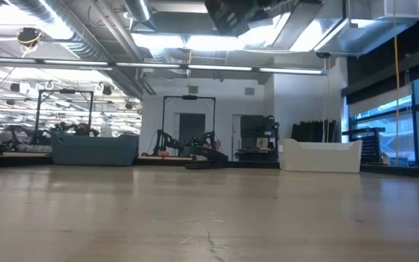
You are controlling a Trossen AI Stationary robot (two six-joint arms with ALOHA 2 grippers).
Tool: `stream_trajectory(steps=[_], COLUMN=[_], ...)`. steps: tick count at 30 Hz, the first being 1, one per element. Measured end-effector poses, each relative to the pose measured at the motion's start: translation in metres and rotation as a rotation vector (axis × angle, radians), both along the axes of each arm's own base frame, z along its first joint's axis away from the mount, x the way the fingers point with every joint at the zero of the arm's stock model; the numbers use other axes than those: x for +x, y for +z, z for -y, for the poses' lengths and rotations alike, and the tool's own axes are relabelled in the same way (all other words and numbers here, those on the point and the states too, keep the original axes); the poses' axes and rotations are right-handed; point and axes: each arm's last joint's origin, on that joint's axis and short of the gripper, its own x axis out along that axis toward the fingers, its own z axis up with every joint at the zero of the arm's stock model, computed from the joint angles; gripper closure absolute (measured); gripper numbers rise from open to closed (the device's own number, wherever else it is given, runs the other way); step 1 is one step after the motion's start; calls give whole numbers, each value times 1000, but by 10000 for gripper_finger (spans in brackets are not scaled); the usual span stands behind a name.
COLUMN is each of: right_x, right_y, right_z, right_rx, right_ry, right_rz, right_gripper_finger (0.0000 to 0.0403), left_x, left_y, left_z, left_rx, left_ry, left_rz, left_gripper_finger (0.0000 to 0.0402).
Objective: Sort crayons/erasers/pens/pencils in bins
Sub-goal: Put the red crayon into the green bin
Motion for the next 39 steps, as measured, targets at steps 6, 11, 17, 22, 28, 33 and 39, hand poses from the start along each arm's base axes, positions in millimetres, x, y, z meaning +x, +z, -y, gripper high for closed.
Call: stream_trajectory(steps=[6, 11, 17, 22, 28, 33, 39], right_x=[8, 12, 15, 16, 16, 17, 17], right_y=[19, 32, 44, 45, 46, 47, 47], right_z=[5, 4, 6, 9, 11, 12, 12], right_rx=[81, 82, 63, 63, 63, 65, 66], right_ry=[-50, -70, -84, -92, -96, -99, -99], right_rz=[103, 161, 208, 214, 222, 229, 228], right_gripper_finger=[359, 359, 359, 359, 359, 359, 359], left_x=[12, 22, 17, 7, 11, 15, 14], left_y=[1, 6, 32, 55, 56, 53, 54], left_z=[-15, -31, -46, -57, -67, -70, -72], left_rx=[93, 118, 85, 104, 80, 80, 79], left_ry=[33, 38, -75, -129, -180, -179, -183], left_rz=[0, -9, 35, 123, 92, 69, 71], left_gripper_finger=[203, 203, 208, 209, 210, 231, 281])
